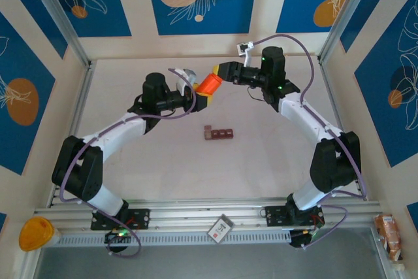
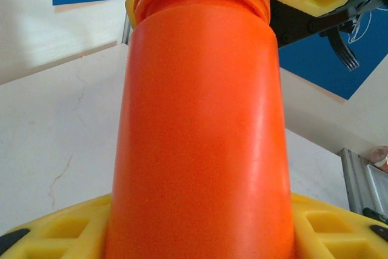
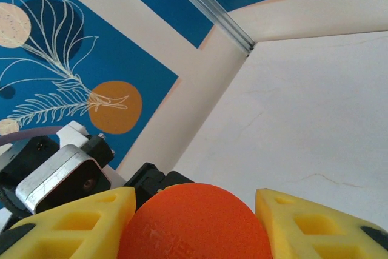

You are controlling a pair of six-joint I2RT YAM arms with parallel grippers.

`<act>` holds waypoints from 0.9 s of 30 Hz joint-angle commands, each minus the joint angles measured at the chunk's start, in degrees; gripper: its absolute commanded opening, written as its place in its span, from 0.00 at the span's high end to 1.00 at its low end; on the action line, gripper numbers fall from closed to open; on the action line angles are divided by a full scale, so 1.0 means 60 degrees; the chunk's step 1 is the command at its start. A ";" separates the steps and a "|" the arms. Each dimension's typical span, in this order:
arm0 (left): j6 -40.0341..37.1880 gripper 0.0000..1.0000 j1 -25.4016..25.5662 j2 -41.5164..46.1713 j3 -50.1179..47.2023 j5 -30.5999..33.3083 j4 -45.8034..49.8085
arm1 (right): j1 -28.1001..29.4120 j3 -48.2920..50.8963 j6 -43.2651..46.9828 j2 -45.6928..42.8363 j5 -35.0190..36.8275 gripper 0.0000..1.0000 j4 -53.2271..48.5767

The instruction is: Sort the pills into containers

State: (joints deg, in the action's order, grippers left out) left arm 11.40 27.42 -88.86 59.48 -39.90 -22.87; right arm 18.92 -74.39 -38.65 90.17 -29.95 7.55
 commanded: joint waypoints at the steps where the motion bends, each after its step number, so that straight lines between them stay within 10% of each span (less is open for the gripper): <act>1: -0.0406 1.00 0.0007 0.0099 0.0414 -0.0224 -0.0128 | 0.0161 -0.0477 0.0690 -0.0172 0.0528 0.51 -0.0962; 27: -0.0448 1.00 0.0001 0.0023 0.0424 -0.0462 -0.0186 | -0.0393 0.0144 -0.0111 -0.0670 0.0549 0.55 0.0200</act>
State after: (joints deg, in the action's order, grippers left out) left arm 9.93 27.38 -88.92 59.96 -40.93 -21.85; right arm 17.12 -74.37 -37.50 88.20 -27.55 8.21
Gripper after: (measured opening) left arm 0.526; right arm 0.494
